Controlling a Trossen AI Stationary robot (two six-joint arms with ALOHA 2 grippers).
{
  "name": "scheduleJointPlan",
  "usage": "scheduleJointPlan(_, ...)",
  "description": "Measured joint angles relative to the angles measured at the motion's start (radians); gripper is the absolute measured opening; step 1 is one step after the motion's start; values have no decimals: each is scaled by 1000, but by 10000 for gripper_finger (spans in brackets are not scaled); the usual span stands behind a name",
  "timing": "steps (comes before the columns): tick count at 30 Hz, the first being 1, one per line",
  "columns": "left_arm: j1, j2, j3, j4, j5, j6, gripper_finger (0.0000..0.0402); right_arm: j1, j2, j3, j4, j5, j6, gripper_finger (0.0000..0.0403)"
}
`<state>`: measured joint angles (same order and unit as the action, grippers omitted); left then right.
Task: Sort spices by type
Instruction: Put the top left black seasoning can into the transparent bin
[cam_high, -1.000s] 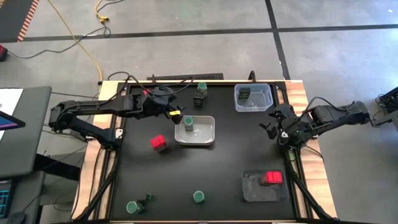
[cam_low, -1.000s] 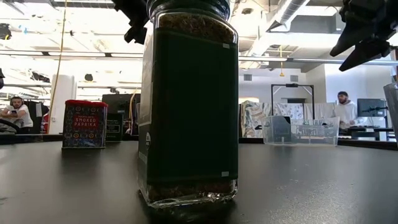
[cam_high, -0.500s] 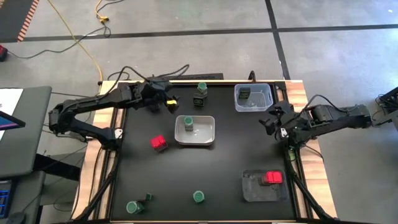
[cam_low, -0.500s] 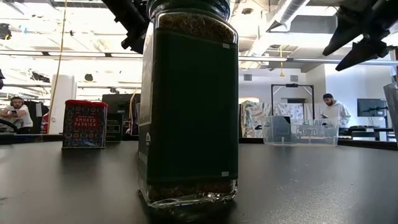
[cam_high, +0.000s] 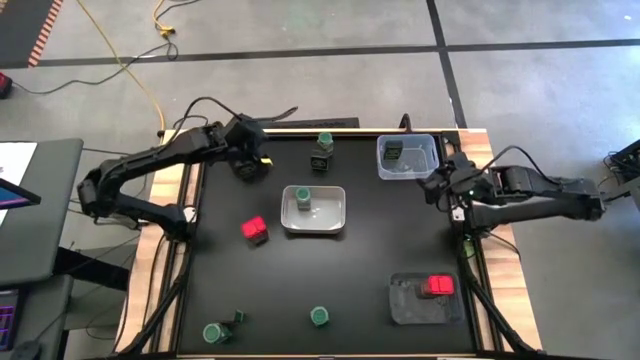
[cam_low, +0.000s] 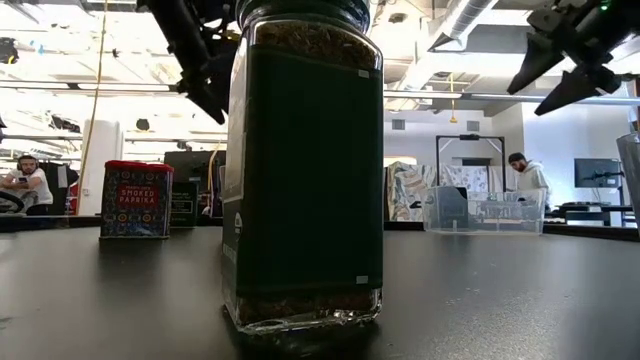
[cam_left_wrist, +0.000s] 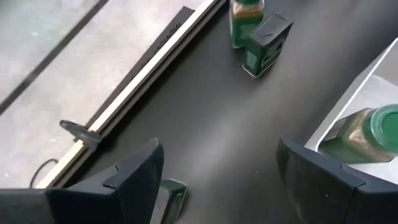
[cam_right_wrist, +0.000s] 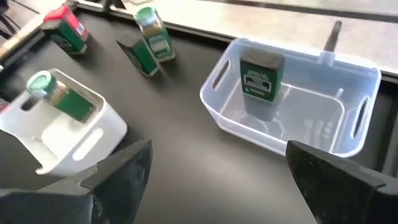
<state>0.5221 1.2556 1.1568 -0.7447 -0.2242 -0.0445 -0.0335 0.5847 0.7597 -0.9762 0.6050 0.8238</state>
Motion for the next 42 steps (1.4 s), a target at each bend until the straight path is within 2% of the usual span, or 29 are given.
scheduleJointPlan(3,51,0,0,0,67,44,295,-25,13,0,53,-1,-23,397)
scheduleJointPlan(6,91,0,0,2,88,74,295,-50,31,0,88,-4,-45,397)
scheduleJointPlan(14,137,1,0,2,89,115,295,-89,120,0,144,-8,-90,397)
scheduleJointPlan(17,137,1,0,2,89,111,295,-99,179,0,296,-42,-244,397)
scheduleJointPlan(22,137,1,0,1,88,88,295,-142,323,3,687,-95,-553,397)
scheduleJointPlan(26,137,1,0,1,83,154,295,-213,464,72,831,-201,-664,397)
scheduleJointPlan(32,133,1,-1,-6,85,154,295,-292,709,275,797,-354,-774,382)
scheduleJointPlan(37,139,-2,-35,-8,89,190,295,-336,871,470,648,-368,-798,362)
scheduleJointPlan(42,139,-2,-71,-17,148,202,295,-368,941,577,550,-369,-805,351)
